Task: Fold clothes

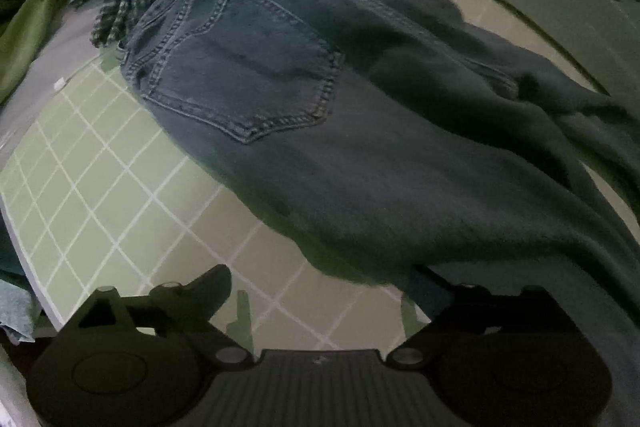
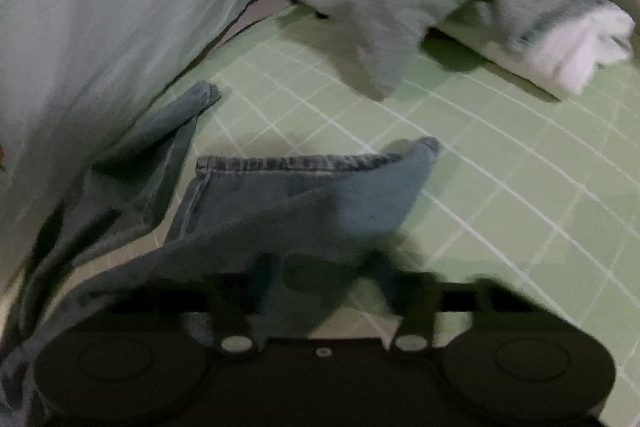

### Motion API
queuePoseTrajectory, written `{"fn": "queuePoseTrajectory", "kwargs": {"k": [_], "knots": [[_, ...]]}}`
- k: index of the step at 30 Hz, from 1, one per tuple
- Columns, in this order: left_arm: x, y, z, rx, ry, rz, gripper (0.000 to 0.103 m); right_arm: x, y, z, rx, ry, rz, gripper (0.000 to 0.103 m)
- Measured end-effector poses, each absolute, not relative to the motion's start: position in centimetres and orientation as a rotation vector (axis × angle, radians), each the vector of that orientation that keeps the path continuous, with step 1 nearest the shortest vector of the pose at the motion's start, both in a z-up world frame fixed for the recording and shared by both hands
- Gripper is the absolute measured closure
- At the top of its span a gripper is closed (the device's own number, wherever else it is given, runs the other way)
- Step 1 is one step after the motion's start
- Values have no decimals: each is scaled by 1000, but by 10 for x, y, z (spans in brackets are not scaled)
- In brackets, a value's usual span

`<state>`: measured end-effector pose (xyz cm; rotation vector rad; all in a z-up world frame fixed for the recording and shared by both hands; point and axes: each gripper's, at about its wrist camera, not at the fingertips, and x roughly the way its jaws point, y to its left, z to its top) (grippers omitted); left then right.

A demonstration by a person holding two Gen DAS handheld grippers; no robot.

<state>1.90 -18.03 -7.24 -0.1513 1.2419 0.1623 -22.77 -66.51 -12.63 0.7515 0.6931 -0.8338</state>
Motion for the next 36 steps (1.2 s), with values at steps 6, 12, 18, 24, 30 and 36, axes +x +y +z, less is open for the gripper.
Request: {"fn": "queuePoseTrajectory", "kwargs": {"k": [6, 12, 18, 24, 30, 36], "knots": [[53, -181, -88, -131, 1287, 168, 6, -202, -678, -95, 669, 637, -859, 98], [74, -191, -96, -71, 1307, 143, 0, -126, -661, -51, 502, 552, -734, 99], [78, -187, -100, -125, 1326, 140, 0, -35, -611, -93, 416, 719, -500, 97], [73, -189, -101, -112, 1303, 133, 0, -41, -592, -116, 435, 817, -388, 70], [68, -192, -101, -120, 1277, 147, 0, -104, -634, -79, 551, 609, -525, 52], [68, -193, -102, -134, 1296, 162, 0, -118, -677, -120, 708, 687, -630, 51]]}}
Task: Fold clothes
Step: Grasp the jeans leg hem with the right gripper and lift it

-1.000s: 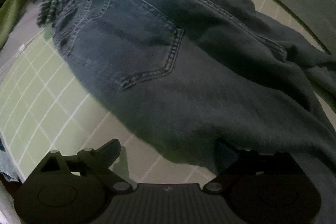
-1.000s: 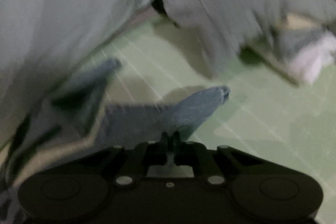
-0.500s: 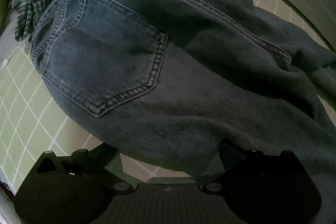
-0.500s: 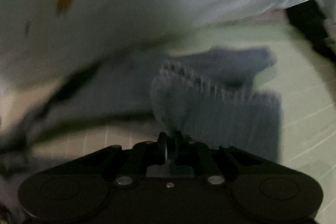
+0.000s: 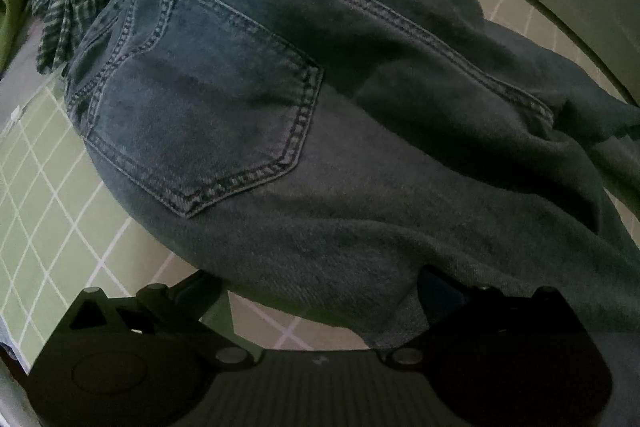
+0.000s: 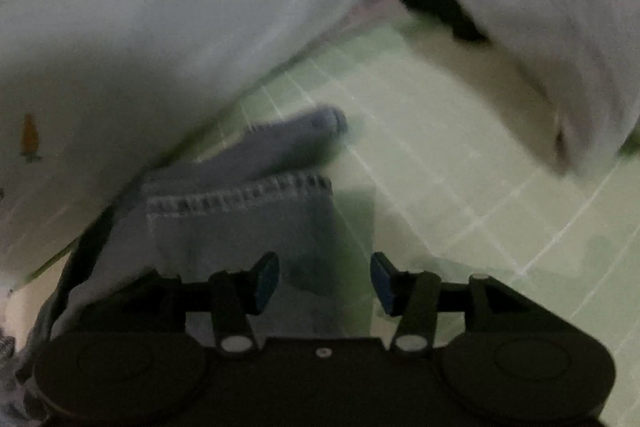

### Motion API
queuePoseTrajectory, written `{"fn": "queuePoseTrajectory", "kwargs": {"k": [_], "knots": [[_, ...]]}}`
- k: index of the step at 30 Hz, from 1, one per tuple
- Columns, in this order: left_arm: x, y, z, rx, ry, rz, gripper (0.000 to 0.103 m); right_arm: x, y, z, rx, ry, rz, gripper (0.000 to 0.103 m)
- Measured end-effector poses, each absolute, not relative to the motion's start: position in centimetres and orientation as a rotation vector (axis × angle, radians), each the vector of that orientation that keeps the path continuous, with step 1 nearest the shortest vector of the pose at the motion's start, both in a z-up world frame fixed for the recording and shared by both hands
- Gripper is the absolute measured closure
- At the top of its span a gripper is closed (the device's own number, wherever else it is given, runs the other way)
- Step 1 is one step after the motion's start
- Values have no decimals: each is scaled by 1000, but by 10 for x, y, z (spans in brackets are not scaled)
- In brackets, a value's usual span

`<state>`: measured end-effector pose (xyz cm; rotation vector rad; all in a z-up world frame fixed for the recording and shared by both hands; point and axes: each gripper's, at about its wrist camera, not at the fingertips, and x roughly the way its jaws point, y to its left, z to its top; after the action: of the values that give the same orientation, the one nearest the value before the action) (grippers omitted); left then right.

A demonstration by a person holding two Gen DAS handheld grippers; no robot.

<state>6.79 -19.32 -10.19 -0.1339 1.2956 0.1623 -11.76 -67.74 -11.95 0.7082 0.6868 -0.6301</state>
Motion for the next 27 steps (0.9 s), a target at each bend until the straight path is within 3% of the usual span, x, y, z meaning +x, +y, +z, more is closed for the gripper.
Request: {"fn": "queuePoseTrajectory", "kwargs": {"k": [2, 4, 8, 13, 17, 21, 23, 27], "knots": [[69, -193, -102, -139, 1306, 167, 0, -117, -679, -129, 737, 688, -625, 59], [68, -194, -102, -141, 1307, 169, 0, -115, -678, -131, 770, 667, -594, 93], [65, -196, -103, -140, 1298, 169, 0, -127, -666, -101, 635, 632, -637, 103], [61, -198, -104, -138, 1288, 169, 0, -178, -652, -38, 442, 490, -813, 103], [59, -201, -104, -137, 1283, 169, 0, -200, -670, -37, 442, 530, -872, 100], [60, -202, -105, -137, 1302, 164, 0, -187, -679, -76, 620, 592, -809, 82], [60, -203, -106, -140, 1304, 167, 0, -176, -679, -91, 674, 610, -758, 59], [56, -206, -107, -140, 1295, 169, 0, -139, -677, -108, 691, 669, -628, 60]]}}
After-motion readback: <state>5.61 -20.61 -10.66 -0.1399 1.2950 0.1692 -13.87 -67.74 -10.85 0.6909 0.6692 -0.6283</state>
